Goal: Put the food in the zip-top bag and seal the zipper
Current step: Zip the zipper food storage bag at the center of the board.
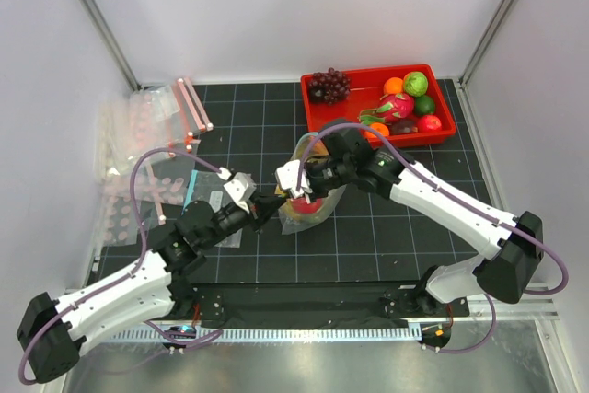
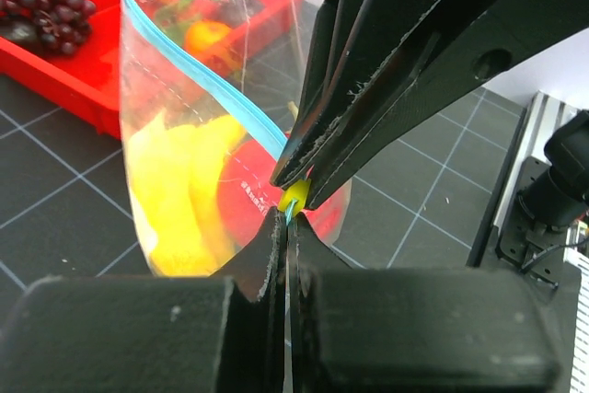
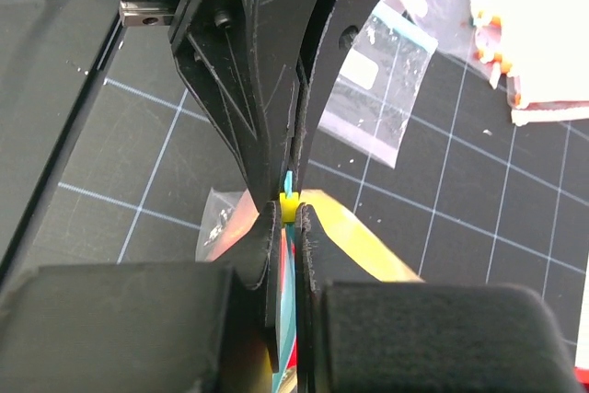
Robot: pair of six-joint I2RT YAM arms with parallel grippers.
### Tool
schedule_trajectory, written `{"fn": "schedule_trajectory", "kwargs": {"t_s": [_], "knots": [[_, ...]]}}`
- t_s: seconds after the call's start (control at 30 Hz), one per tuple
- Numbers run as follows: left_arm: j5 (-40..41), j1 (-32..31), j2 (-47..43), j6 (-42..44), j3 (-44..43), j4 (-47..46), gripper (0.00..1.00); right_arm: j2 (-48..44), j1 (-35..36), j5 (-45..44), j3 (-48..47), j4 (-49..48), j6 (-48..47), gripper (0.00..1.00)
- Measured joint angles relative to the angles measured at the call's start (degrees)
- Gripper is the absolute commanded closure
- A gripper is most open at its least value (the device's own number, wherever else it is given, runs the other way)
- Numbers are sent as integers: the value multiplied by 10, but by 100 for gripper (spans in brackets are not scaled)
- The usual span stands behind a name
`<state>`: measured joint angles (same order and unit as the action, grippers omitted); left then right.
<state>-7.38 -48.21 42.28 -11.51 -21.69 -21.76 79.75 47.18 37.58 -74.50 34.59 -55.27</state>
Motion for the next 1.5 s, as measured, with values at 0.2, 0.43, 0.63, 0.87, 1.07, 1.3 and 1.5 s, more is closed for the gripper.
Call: {"fn": "schedule_trajectory", "kwargs": {"t_s": [0.2,0.43,0.63,0.87,1.07,1.3,1.5], "knots": [[32,-1,-47,-1,13,8,100,0,6,2,0,-28,16,99],[82,-4,-110,-5,35,16,100,0,8,-7,0,-46,37,99],[153,-6,-160,-17,47,29,100,0,8,-33,-10,-45,65,99],[302,-1,-226,-21,58,53,100,-6,-1,-90,-18,-9,122,99],[413,0,-241,-36,61,78,99,-31,-5,-141,-17,14,167,99],[310,0,-199,-16,68,42,35,-67,-5,-129,-5,16,181,99],[150,0,-89,4,40,27,18,-67,-5,-95,2,17,172,99]]}}
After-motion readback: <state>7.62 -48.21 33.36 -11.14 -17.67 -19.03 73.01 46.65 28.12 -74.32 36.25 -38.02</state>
